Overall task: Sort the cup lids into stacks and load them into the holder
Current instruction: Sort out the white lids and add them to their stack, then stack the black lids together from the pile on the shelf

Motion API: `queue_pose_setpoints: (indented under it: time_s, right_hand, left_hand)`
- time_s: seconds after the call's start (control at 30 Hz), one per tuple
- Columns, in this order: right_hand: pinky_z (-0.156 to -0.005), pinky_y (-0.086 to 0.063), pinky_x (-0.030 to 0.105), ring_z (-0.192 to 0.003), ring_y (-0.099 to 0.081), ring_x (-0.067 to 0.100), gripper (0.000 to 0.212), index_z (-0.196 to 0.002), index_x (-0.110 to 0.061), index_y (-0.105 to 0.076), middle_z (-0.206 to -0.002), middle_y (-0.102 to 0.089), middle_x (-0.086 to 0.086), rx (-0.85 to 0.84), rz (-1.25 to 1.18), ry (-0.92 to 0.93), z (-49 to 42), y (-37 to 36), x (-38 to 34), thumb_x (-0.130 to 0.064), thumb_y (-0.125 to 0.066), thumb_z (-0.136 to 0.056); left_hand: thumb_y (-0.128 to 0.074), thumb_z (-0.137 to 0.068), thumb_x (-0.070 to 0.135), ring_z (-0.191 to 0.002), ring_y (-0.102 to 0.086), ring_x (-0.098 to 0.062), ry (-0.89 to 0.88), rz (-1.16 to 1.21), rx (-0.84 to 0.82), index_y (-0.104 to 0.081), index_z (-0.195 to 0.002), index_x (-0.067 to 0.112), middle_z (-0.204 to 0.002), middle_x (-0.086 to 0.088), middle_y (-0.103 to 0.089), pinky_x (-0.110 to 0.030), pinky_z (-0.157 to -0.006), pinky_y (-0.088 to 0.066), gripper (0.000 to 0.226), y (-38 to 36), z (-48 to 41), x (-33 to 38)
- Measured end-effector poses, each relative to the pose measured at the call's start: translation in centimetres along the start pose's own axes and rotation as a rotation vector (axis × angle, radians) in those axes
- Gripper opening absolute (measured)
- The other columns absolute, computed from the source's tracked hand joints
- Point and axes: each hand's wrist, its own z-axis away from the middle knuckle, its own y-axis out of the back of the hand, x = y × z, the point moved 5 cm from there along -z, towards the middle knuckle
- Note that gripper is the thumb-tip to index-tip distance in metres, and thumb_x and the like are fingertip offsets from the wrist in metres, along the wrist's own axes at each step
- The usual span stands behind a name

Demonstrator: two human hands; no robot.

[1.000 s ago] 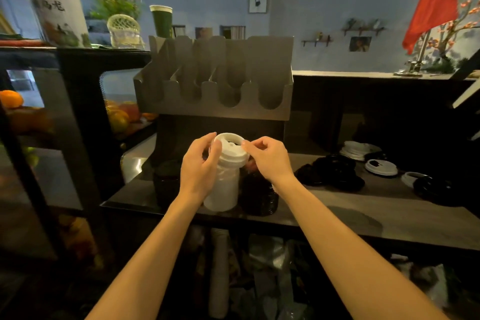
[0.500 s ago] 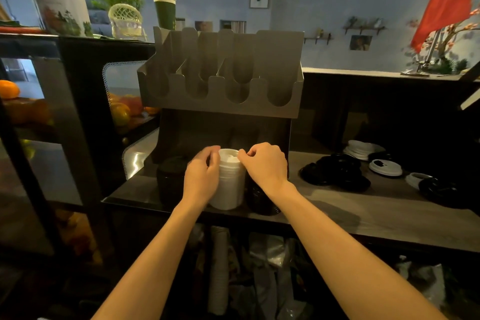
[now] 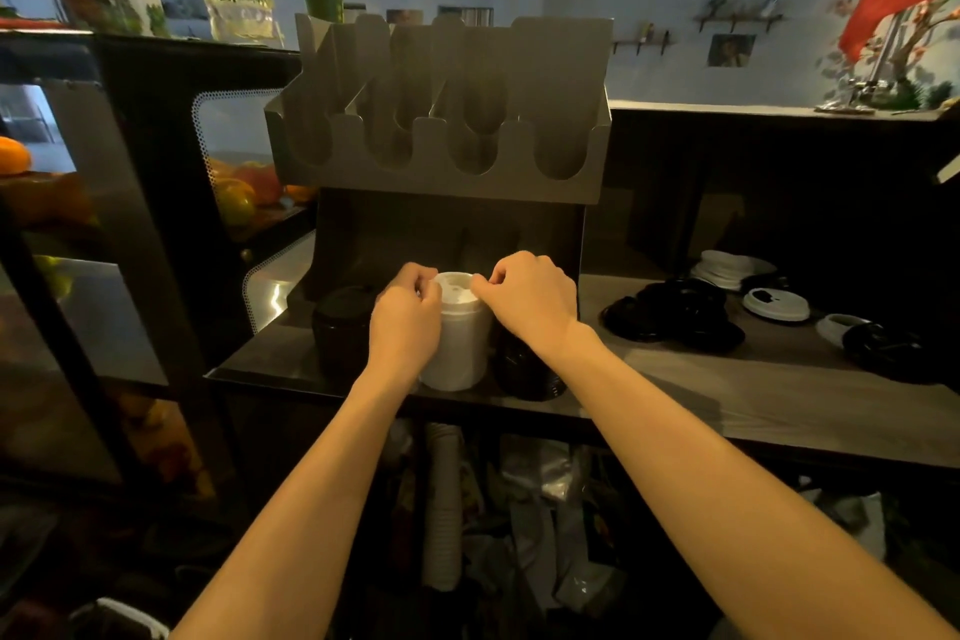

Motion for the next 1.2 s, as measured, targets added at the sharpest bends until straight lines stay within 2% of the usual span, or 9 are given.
queue_pose_setpoints:
  time_s: [0.1, 0.2, 0.37, 0.5, 0.77, 0.87, 0.97, 1.07, 1.2]
  right_hand:
    - [-0.064, -0.051, 0.031, -0.063, -0.061, 0.012, 0.053, -0.068, -0.019, -0.067, -0.065, -0.062, -0.003, -0.003, 0.002, 0.022, 0.4, 0.6, 0.2, -0.054, -0.045, -0.101]
    - [-0.068, -0.051, 0.033, -0.067, -0.060, 0.011, 0.047, -0.074, -0.022, -0.065, -0.069, -0.063, -0.006, 0.072, -0.094, 0.017, 1.2, 1.7, 1.2, -0.051, -0.042, -0.103]
    - [-0.066, -0.049, 0.027, -0.073, -0.060, 0.006, 0.025, -0.093, -0.026, -0.070, -0.077, -0.064, -0.015, 0.162, -0.210, 0.030, 2.3, 4.3, 3.8, -0.042, -0.053, -0.101]
    - [-0.065, -0.052, 0.024, -0.073, -0.061, 0.004, 0.017, -0.111, -0.023, -0.068, -0.078, -0.061, -0.017, 0.296, -0.263, -0.007, 3.6, 6.9, 7.8, -0.033, -0.059, -0.101]
    - [-0.068, -0.055, 0.034, -0.075, -0.062, 0.006, 0.029, -0.126, -0.025, -0.057, -0.088, -0.063, -0.012, 0.405, -0.188, -0.202, 6.7, 10.8, 19.8, -0.034, -0.059, -0.099]
    - [-0.078, -0.054, 0.033, -0.096, -0.061, 0.010, 0.035, -0.130, -0.027, -0.053, -0.112, -0.058, -0.008, 0.364, -0.104, -0.219, 7.5, 10.7, 23.1, -0.036, -0.061, -0.097]
    - [-0.096, -0.050, 0.037, -0.124, -0.050, 0.020, 0.055, -0.141, -0.024, -0.044, -0.139, -0.041, -0.001, 0.276, -0.023, -0.264, 7.7, 9.8, 27.0, -0.038, -0.066, -0.093]
    - [-0.114, -0.036, 0.042, -0.145, -0.027, 0.028, 0.081, -0.154, -0.027, -0.025, -0.159, -0.016, 0.003, 0.120, 0.004, -0.341, 6.8, 8.7, 29.0, -0.049, -0.067, -0.089]
    - [-0.122, -0.015, 0.043, -0.153, -0.007, 0.028, 0.090, -0.160, -0.033, -0.013, -0.167, 0.000, 0.003, -0.042, 0.131, -0.168, 4.8, 7.3, 28.4, -0.053, -0.066, -0.089]
  left_hand:
    - [-0.041, -0.108, 0.024, -0.107, -0.059, -0.012, 0.000, -0.049, -0.008, -0.058, -0.130, 0.018, -0.117, 0.003, -0.061, -0.024, -0.085, -0.044, 0.029, -0.1, 0.1, 0.6]
    - [-0.041, -0.109, 0.028, -0.131, -0.049, -0.012, -0.031, -0.046, 0.048, -0.051, -0.145, 0.021, -0.142, 0.004, -0.054, -0.028, -0.104, -0.039, 0.038, -0.1, 0.9, 1.9]
    - [-0.048, -0.106, 0.023, -0.118, -0.053, 0.001, -0.284, 0.036, 0.049, -0.058, -0.137, 0.020, -0.130, 0.010, -0.061, -0.022, -0.102, -0.045, 0.033, -2.0, 3.1, 6.2]
    - [-0.053, -0.105, 0.020, -0.105, -0.061, 0.003, -0.392, 0.138, -0.138, -0.059, -0.130, 0.024, -0.114, 0.015, -0.064, -0.009, -0.085, -0.047, 0.026, -6.8, 5.0, 9.2]
    - [-0.055, -0.104, 0.023, -0.099, -0.064, -0.002, -0.327, 0.244, -0.355, -0.056, -0.127, 0.029, -0.110, 0.014, -0.064, -0.022, -0.086, -0.054, 0.024, -18.1, 8.5, 12.4]
    - [-0.056, -0.102, 0.022, -0.108, -0.061, -0.004, -0.276, 0.166, -0.349, -0.054, -0.132, 0.026, -0.119, 0.011, -0.062, -0.029, -0.091, -0.053, 0.030, -20.9, 8.4, 11.7]
    - [-0.057, -0.100, 0.022, -0.123, -0.055, -0.018, -0.248, -0.023, -0.369, -0.047, -0.143, 0.018, -0.138, 0.000, -0.052, -0.040, -0.103, -0.049, 0.044, -24.4, 7.9, 10.6]
    - [-0.059, -0.098, 0.023, -0.130, -0.049, -0.030, -0.260, -0.200, -0.386, -0.046, -0.145, 0.014, -0.144, -0.010, -0.048, -0.048, -0.108, -0.043, 0.050, -26.8, 7.3, 9.8]
    - [-0.051, -0.102, 0.027, -0.132, -0.050, -0.036, -0.211, -0.274, -0.348, -0.045, -0.149, 0.015, -0.154, -0.011, -0.042, -0.050, -0.110, -0.039, 0.049, -28.3, 5.7, 9.3]
